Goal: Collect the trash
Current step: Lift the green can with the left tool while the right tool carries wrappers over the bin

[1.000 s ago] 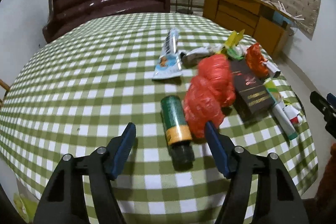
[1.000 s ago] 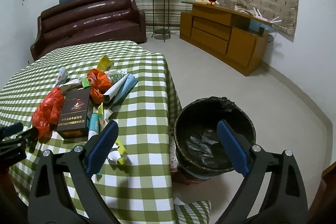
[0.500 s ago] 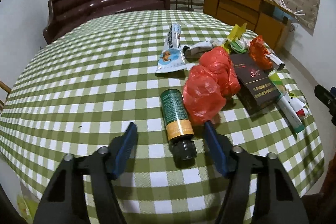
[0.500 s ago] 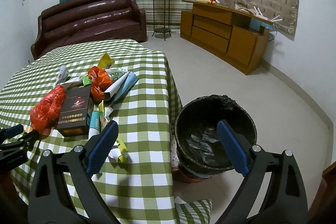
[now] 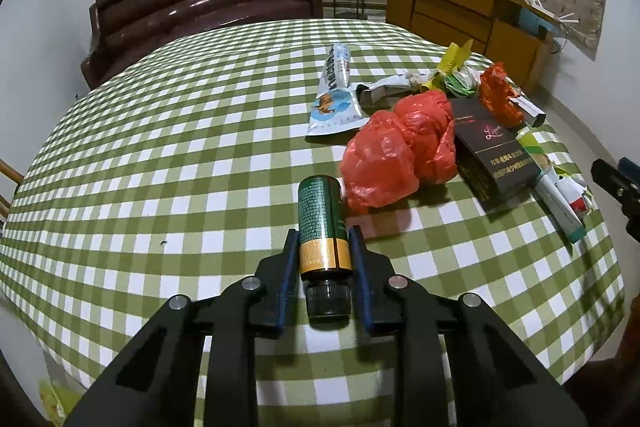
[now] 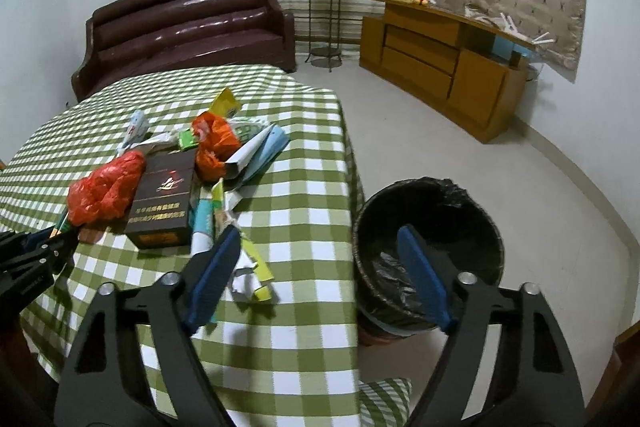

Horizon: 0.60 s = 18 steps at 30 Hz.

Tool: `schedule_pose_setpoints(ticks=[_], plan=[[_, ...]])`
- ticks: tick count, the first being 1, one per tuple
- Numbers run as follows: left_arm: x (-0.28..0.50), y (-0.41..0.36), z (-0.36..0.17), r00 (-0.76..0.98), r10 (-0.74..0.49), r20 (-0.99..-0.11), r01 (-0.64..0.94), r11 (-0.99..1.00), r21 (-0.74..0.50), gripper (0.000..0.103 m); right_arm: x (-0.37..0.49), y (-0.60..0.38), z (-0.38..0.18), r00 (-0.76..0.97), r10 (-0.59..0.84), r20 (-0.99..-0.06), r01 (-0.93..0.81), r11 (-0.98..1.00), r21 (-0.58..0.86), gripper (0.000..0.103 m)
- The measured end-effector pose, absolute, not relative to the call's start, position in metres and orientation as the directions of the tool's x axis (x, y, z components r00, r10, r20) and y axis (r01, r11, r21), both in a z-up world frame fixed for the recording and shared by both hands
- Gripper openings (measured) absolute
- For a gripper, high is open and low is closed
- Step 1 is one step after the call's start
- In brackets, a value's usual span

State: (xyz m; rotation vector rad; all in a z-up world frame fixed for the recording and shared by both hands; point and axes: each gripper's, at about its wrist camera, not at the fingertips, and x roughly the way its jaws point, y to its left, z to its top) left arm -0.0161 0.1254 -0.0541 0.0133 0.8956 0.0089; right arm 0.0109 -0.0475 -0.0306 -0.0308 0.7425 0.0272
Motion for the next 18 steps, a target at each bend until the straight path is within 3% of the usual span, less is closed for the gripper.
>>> schedule_pose_setpoints(ticks=[6,13,17,18], plan=[[-0.021,0.142,-0.051,0.625,0.032,-0.78,-0.041,0.999,0.009,0.026,0.02,-0.036,-0.035,0.721,0.055,-0.691,-0.085,0.996,-0.009,0.068],[-0.016,0.159,-0.049,0.621,0.059,-0.781,-0.088,0.996,0.006,0.026,0.033,-0.023,-0.046,0.669,0.107,-0.735,-0.15,0.989,0.008,0.048],[-0.012,0.161,-0.049,0.621,0.053,-0.782,-0.083,0.997,0.002,0.026,0.036,-0.019,-0.049,0.651,0.127,-0.748,-0.178,0.984,0.012,0.043],[-0.012,0.16,-0.048,0.622,0.051,-0.782,-0.08,0.997,0.001,0.026,0.037,-0.016,-0.051,0.64,0.135,-0.756,-0.19,0.982,0.014,0.037]])
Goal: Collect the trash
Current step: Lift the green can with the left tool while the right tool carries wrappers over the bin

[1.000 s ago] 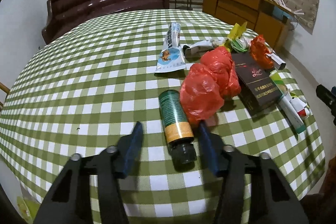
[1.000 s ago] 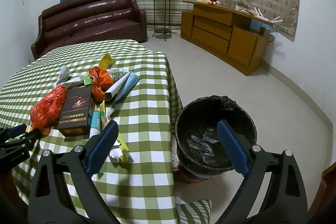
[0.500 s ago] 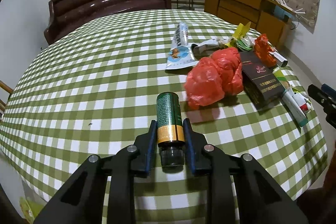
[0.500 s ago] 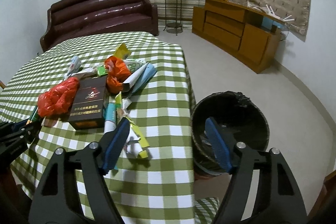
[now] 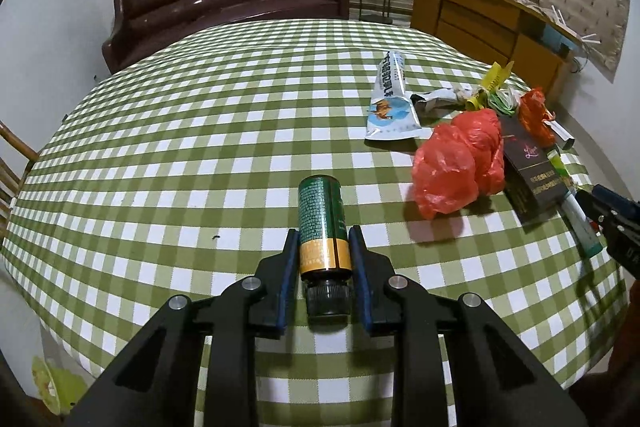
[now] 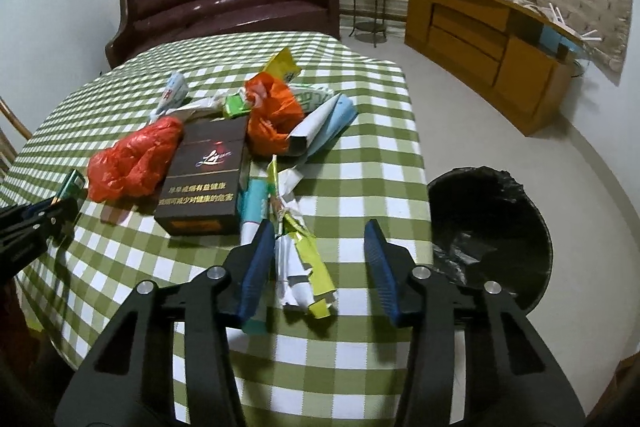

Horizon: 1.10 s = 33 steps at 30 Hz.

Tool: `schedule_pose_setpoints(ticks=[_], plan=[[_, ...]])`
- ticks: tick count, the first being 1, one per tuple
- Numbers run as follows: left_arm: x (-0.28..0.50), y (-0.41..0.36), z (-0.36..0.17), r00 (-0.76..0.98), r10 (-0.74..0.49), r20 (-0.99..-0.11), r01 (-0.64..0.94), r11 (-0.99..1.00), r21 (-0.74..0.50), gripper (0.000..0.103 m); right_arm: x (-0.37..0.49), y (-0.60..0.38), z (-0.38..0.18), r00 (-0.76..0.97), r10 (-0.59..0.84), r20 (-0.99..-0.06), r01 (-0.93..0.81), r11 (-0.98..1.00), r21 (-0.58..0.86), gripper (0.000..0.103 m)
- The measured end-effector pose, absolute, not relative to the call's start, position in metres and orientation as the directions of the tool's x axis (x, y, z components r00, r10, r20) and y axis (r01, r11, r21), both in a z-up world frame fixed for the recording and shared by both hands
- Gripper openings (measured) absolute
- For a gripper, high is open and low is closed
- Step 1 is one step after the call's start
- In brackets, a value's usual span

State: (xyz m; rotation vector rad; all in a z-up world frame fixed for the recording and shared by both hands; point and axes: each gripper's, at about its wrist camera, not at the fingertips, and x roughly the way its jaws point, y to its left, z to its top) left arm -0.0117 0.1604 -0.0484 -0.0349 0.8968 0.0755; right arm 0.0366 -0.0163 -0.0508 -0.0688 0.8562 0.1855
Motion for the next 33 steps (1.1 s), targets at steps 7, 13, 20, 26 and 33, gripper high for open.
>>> schedule_pose_setpoints(ticks=[7,13,20,26,33], plan=[[-0.007,0.157,-0.045,0.632,0.052,-0.773,-0.075,0.997,0.005,0.026,0.031,-0.01,-0.053,0.628,0.158,-0.762,-0.222,0.975,0.019,0.02],[-0.009,0.153,-0.041,0.646,0.056,-0.762,-0.08,0.997,0.006,0.026,0.022,-0.01,-0.045,0.643,0.177,-0.745,-0.233,0.972,0.03,0.019],[-0.013,0.141,-0.031,0.677,0.042,-0.734,-0.054,0.998,0.007,0.026,0.007,-0.021,-0.023,0.687,0.181,-0.703,-0.217,0.975,0.039,0.019],[0.001,0.113,-0.015,0.705,-0.011,-0.709,0.013,1.0,-0.003,0.026,0.006,-0.05,-0.008,0.73,0.123,-0.672,-0.141,0.99,0.028,0.019],[0.024,0.057,0.002,0.74,-0.11,-0.664,0.13,0.991,-0.019,0.026,0.012,-0.096,-0.004,0.758,0.012,-0.653,-0.011,1.0,0.006,0.019]])
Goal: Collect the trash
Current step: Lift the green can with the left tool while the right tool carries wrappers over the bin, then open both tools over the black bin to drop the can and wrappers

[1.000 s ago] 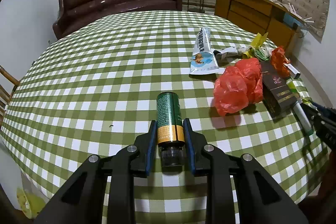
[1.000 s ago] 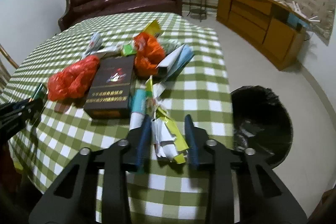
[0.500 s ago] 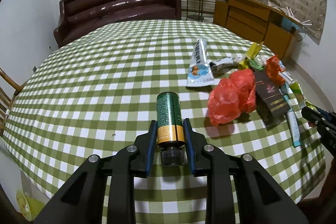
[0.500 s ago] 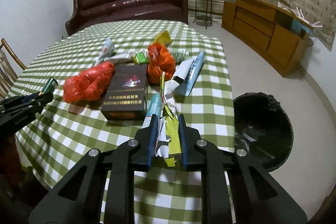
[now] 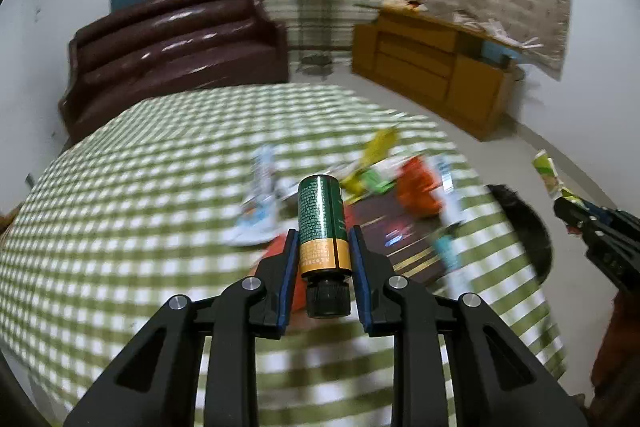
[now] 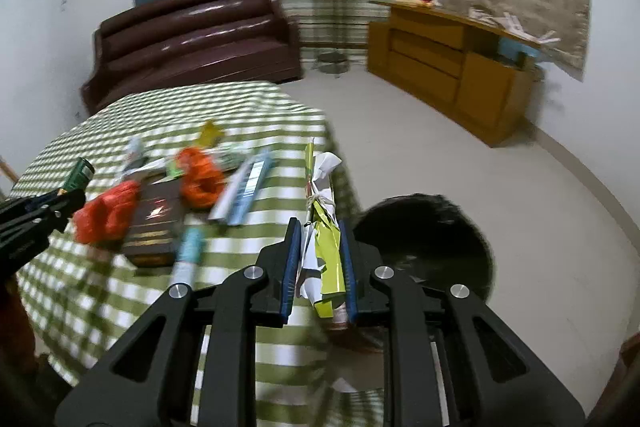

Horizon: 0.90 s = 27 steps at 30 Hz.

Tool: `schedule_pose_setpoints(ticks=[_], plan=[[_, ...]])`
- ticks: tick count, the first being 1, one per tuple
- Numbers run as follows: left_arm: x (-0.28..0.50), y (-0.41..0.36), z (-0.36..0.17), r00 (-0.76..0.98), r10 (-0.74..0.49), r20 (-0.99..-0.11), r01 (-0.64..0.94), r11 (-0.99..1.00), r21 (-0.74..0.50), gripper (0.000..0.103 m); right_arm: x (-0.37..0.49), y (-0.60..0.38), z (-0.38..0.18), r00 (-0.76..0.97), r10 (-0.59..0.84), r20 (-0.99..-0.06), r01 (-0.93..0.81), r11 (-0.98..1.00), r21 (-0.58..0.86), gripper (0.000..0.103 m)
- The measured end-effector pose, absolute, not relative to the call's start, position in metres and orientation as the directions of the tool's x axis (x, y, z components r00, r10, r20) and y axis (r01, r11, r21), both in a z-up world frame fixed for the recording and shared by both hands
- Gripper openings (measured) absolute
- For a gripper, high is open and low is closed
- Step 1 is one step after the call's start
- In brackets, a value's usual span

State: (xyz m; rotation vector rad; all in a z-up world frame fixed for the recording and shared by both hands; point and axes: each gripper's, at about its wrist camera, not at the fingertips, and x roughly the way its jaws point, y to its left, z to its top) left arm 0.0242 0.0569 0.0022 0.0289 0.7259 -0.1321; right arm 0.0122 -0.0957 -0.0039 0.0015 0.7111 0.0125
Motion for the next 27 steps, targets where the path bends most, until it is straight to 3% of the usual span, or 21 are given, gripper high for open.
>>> schedule_pose_setpoints(ticks=[11,27], plan=[[0.058,-0.042,0.002,0.733,-0.235,-0.639,0.284,0.959,-0.027,0.026,0.027,-0.156,-0.012,0.75,-0.101,-0.654,0.131,0.991,-0.003,0.019],[0.091,-0.141,-0.019,0.685,-0.284,-0.67,0.396,0.918,0.015,0.026,0.047,-0.204,-0.03,0.737,-0.142,-0.661,0.208,0.978,0.022,0.019]])
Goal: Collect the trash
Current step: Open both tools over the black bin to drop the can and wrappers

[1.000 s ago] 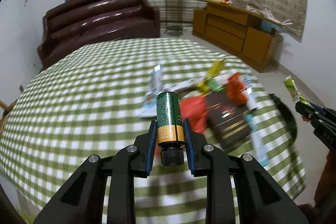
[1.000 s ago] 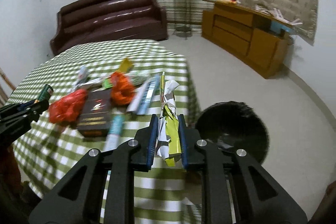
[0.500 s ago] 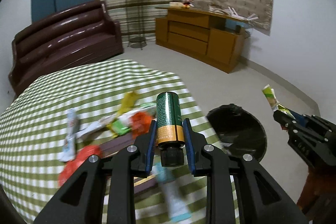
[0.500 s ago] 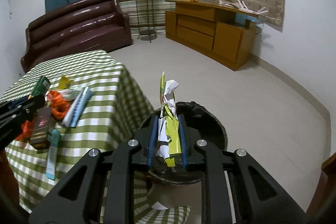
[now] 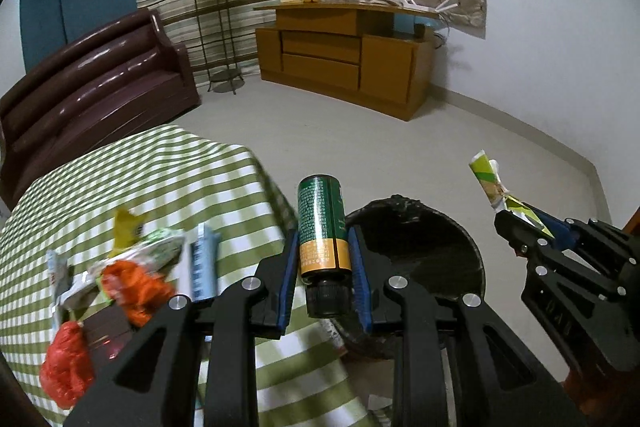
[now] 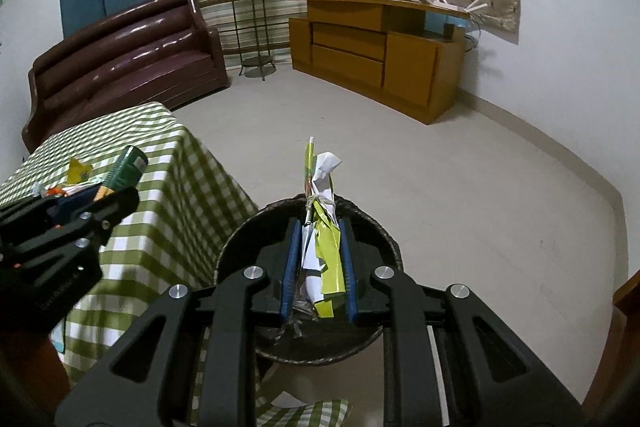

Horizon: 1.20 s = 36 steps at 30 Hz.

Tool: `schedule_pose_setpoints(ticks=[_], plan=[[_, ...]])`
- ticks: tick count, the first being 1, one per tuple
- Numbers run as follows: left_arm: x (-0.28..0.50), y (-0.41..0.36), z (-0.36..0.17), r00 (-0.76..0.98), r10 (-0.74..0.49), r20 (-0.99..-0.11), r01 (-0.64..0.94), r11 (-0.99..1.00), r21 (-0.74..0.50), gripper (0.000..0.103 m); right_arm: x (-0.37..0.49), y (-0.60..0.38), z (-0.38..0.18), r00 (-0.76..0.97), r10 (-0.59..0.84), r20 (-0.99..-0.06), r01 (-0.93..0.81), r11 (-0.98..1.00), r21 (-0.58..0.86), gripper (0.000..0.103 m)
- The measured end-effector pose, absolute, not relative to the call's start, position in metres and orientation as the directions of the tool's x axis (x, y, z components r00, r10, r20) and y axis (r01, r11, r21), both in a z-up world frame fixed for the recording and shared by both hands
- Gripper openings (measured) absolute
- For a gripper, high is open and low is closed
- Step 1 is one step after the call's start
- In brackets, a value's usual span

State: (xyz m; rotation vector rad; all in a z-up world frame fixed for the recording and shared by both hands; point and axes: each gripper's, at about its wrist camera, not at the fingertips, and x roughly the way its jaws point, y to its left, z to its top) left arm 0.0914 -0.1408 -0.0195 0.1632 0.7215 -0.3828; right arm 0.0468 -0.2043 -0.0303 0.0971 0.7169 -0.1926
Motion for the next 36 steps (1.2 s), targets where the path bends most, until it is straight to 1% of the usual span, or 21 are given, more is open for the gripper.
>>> schedule_pose_setpoints(ticks=[11,23,25,26,27,28,29,30,32,34,36], plan=[[0.111,-0.168,-0.025,0.67,-0.264,-0.693,0.403,0.914,0.041,0.026,0.056,-0.22,-0.039,0.734,-0.155,-0.662,0.24,0.97,0.039,0.02],[0.114,-0.177,-0.034,0.67,-0.232,-0.705,0.386,0.92,0.064,0.027,0.066,-0.233,-0.048,0.721,-0.163,-0.673,0.265,0.963,0.051,0.02],[0.114,-0.179,-0.035,0.671,-0.232,-0.704,0.388,0.919,0.067,0.031,0.068,-0.235,-0.05,0.719,-0.16,-0.676,0.266,0.962,0.056,0.021],[0.114,-0.179,-0.035,0.671,-0.232,-0.705,0.388,0.919,0.067,0.039,0.07,-0.236,-0.051,0.719,-0.156,-0.678,0.264,0.963,0.059,0.021],[0.115,-0.179,-0.034,0.671,-0.232,-0.704,0.387,0.92,0.065,0.045,0.071,-0.236,-0.052,0.717,-0.156,-0.68,0.266,0.962,0.06,0.023],[0.114,-0.179,-0.034,0.672,-0.235,-0.703,0.388,0.92,0.064,0.045,0.071,-0.237,-0.053,0.716,-0.16,-0.679,0.27,0.961,0.058,0.028],[0.115,-0.178,-0.034,0.672,-0.235,-0.703,0.388,0.919,0.064,0.046,0.071,-0.237,-0.054,0.716,-0.162,-0.679,0.272,0.96,0.058,0.029],[0.115,-0.178,-0.034,0.671,-0.234,-0.703,0.388,0.92,0.064,0.05,0.071,-0.237,-0.055,0.715,-0.163,-0.68,0.275,0.96,0.059,0.032],[0.116,-0.176,-0.034,0.672,-0.232,-0.704,0.381,0.923,0.06,0.054,0.07,-0.238,-0.055,0.714,-0.167,-0.68,0.279,0.958,0.058,0.034],[0.117,-0.175,-0.033,0.672,-0.23,-0.704,0.379,0.923,0.06,0.055,0.069,-0.24,-0.055,0.715,-0.17,-0.679,0.283,0.957,0.059,0.034],[0.118,-0.175,-0.031,0.672,-0.227,-0.705,0.375,0.925,0.059,0.058,0.069,-0.24,-0.054,0.715,-0.173,-0.677,0.286,0.956,0.058,0.034]])
